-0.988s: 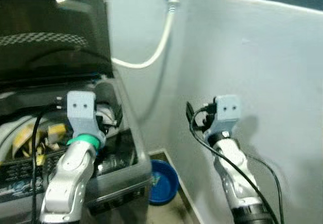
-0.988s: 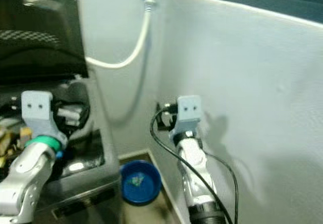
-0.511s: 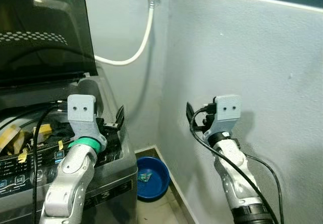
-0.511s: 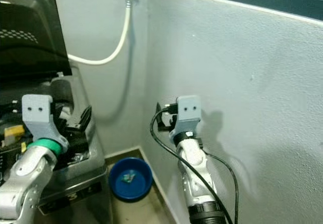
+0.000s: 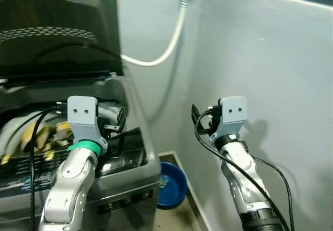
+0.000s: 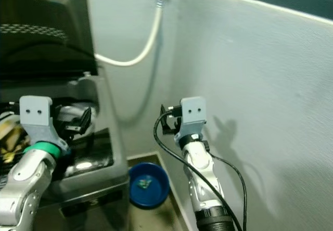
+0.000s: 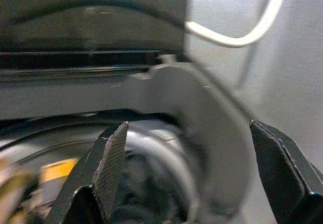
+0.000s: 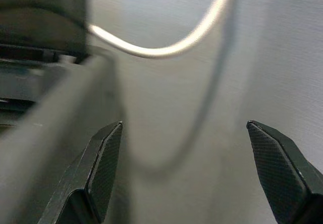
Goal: Clothes washing
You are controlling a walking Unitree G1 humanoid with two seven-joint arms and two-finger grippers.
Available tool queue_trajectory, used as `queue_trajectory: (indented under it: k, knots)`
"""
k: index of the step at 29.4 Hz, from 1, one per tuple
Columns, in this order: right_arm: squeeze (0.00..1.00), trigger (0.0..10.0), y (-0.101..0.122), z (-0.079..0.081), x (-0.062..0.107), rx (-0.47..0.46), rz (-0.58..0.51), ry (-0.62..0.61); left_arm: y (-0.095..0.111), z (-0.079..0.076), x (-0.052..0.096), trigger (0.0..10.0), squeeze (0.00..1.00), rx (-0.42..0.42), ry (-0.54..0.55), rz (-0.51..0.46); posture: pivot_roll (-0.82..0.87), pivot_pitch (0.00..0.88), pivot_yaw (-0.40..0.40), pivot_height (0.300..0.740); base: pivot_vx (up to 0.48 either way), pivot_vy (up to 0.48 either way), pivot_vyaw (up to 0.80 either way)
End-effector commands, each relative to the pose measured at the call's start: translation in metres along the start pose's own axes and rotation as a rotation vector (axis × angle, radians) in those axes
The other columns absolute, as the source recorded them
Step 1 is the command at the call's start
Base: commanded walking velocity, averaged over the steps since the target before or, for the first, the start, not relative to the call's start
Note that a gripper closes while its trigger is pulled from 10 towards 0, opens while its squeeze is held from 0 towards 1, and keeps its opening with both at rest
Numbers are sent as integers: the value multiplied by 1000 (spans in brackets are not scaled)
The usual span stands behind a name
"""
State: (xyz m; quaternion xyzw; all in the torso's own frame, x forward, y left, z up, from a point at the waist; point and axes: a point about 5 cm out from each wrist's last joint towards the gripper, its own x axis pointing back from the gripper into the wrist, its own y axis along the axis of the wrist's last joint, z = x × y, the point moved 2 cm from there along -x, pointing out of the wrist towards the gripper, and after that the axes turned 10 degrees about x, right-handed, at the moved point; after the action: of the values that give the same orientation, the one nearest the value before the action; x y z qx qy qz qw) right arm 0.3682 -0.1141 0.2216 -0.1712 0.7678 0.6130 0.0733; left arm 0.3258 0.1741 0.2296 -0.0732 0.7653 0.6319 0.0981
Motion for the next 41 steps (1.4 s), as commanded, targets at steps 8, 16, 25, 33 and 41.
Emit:
queue_trajectory:
  k: [8,16,25,33,41]
  knots:
    - [0,10000,0,-1,-2,-23,-3,-10,4,0,0,10000,0,-31,-7,-20,13,0,-18,740,0,0,800]
    - [0,10000,0,-3,-3,-31,0,-19,3,0,1,10000,0,-38,-8,-16,6,0,-15,740,0,0,800]
    - [0,10000,-1,-6,-3,-20,3,-22,1,-1,1,10000,0,-39,-8,-15,2,0,-17,740,0,0,800]
    - [0,10000,-1,-7,-4,-16,2,-20,1,-1,2,10000,0,-45,-7,-19,7,0,-28,740,0,0,800]
    - [0,10000,-2,-5,-4,-16,1,-13,0,-1,2,10000,0,-50,-11,-17,7,0,-27,740,0,0,800]
